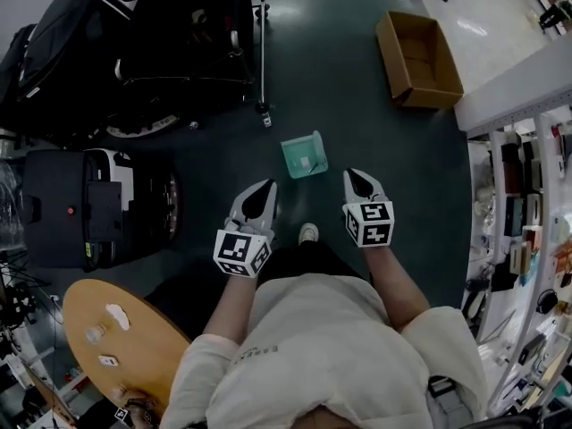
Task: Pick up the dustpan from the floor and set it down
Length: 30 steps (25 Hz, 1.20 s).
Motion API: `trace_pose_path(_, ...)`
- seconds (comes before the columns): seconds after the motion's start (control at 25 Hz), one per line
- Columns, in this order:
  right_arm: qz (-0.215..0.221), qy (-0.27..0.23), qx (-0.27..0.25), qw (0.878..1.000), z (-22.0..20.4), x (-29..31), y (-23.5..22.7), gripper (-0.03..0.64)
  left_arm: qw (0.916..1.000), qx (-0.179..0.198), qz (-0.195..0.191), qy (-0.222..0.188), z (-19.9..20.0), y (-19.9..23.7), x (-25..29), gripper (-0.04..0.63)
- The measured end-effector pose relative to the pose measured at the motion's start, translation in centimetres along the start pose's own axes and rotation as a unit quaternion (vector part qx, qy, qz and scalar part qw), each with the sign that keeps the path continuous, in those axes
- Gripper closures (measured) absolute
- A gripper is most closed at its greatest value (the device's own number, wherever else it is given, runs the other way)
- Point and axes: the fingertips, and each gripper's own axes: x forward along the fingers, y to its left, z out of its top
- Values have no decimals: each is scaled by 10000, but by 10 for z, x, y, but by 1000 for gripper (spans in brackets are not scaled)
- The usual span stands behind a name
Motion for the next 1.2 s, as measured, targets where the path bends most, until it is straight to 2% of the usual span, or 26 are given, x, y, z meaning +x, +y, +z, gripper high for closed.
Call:
trace_pose_path(0.12, 110, -159, 104, 9998, -5, -28, 10, 626, 9999, 106, -77, 3, -8, -16, -20, 580)
trace_pose_path(0.28, 418, -281, -14, 9987, -23, -72, 34, 626, 9995, 292, 102, -95, -11, -38, -61, 580)
trace_pose_path(0.76, 276, -759, -684, 9944, -73, -234, 112, 626, 9985, 282, 171, -425, -31, -126, -221, 580)
trace_pose_path(0.92, 266, -975, -669, 9926, -84, -273, 129, 626, 9965, 476, 174, -661, -25, -150, -258, 580)
trace_pose_path(1.2, 297, -1153, -397, 9921, -101, -336, 127, 626, 9949, 661, 60, -759, -26, -197, -297, 580)
